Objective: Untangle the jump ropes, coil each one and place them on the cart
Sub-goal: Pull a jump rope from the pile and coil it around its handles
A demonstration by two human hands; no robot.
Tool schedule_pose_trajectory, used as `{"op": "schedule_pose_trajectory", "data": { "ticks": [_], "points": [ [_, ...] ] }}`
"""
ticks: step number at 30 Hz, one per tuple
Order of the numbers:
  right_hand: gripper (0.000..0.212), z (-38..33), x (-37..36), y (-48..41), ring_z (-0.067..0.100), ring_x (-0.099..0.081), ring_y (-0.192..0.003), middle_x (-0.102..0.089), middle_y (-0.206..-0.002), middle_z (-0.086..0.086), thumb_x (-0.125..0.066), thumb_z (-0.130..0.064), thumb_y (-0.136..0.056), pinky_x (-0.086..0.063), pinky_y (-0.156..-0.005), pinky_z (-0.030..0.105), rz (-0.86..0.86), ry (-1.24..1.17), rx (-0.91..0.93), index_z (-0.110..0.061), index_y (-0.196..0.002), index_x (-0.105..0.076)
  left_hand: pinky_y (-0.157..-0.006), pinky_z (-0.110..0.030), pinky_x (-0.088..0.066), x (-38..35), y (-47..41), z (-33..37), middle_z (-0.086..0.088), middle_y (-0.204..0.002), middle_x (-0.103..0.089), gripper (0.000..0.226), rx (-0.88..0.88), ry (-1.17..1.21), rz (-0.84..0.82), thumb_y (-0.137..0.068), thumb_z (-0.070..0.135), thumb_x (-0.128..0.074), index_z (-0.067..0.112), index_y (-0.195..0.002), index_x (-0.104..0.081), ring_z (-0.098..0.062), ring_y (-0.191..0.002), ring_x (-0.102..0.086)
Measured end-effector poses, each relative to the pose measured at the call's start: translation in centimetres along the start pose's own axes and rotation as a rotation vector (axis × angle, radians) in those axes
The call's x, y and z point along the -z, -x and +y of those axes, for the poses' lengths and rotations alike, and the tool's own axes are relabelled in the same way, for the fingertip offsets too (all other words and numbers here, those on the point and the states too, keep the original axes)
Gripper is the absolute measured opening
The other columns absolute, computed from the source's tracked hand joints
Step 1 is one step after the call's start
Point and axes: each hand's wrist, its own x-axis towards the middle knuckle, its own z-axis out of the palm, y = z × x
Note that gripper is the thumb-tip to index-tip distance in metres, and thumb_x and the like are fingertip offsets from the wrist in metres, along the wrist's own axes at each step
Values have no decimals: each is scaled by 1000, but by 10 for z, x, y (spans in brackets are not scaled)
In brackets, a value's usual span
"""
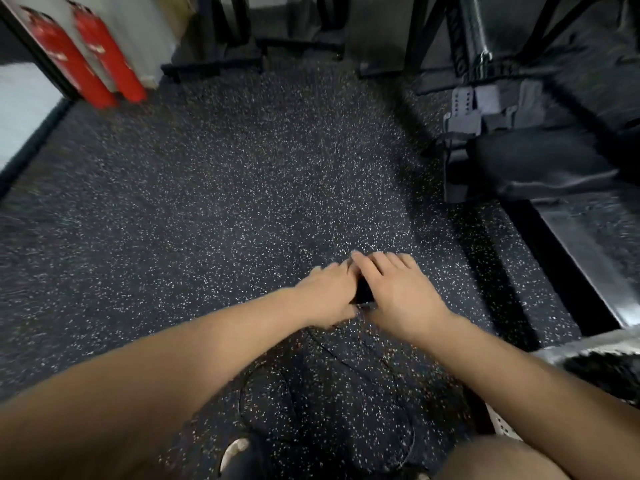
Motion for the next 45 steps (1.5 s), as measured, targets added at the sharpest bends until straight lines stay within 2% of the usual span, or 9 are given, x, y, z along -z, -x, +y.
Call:
{"op": "schedule_pose_trajectory", "data": {
  "ticks": [4, 12, 16, 25, 29, 32, 37, 42, 45],
  "points": [
    [89, -10, 50, 19, 29, -62, -121, -65, -133, 3, -74, -58, -88, -48, -102, 43, 14, 61, -32, -17, -158, -38, -100, -45, -49, 42, 50, 19, -4, -133, -47, 68, -57, 20, 81, -95, 35, -73, 11, -148, -38, -25, -117, -53],
    [44, -24, 164, 60, 15, -66, -73, -70, -81, -8, -82, -63, -78, -52, -64, 37, 45, -383, -211, -38, -102, -56, -78, -33, -55, 110, 122, 10, 13, -103, -77, 50, 90, 841, 335, -86, 21, -86, 41, -122, -57, -8, -79, -68],
    [39, -37, 204, 86, 7, -63, -64, -71, -75, -10, -86, -63, -78, -47, -59, 30, 106, -596, -249, -39, -100, -64, -63, -33, -37, 139, 146, 15, 10, -65, -62, 7, 115, 1015, 415, -101, 12, -70, 18, -103, -68, -12, -59, -47],
    [38, -103, 261, 74, 10, -55, -61, -69, -75, -5, -83, -64, -81, -40, -53, 23, 45, -1084, -184, -32, -99, -73, -60, -35, -30, 162, 183, -3, 16, -62, -52, 43, 121, 1211, 647, -110, 18, -57, 38, -74, -68, -11, -60, -40],
    [36, -154, 254, 43, 20, -56, -66, -75, -92, 11, -69, -65, -88, -37, -51, 29, -6, -1257, -93, -31, -102, -70, -51, -23, -34, 149, 190, -26, 4, -57, -47, 32, 207, 1467, 727, -106, 2, -45, 12, -81, -62, -12, -57, -37],
    [31, -182, 245, 23, 24, -53, -67, -72, -92, 8, -68, -51, -104, -35, -48, 29, -3, -1371, -47, -20, -110, -68, -51, -28, -32, 152, 193, -37, -14, -61, -49, 23, 88, 1487, 753, -95, 6, -48, -16, -92, -55, -19, -51, -40],
    [25, -198, 242, 9, 25, -53, -68, -61, -87, 11, -66, -39, -100, -36, -48, 31, 112, -1515, 8, -16, -111, -67, -49, -49, -36, 160, 186, -42, -39, -72, -50, 30, -43, 1416, 752, -99, 15, -50, -14, -95, -54, -32, -58, -45],
    [26, -177, 232, 4, 21, -56, -68, -59, -83, 12, -71, -41, -94, -38, -47, 28, 172, -1530, -41, -22, -112, -72, -73, -62, -56, 155, 170, -34, -3, -59, -60, 33, 104, 1315, 619, -96, 35, -49, 10, -93, -71, -30, -65, -58],
    [32, -162, 214, 4, 19, -56, -64, -63, -85, 9, -71, -43, -95, -37, -44, 28, 170, -1622, -83, -16, -111, -71, -83, -47, -60, 152, 160, -24, 8, -54, -64, 30, 235, 1168, 510, -101, 28, -46, 20, -86, -72, -24, -69, -65]
  ]
}}
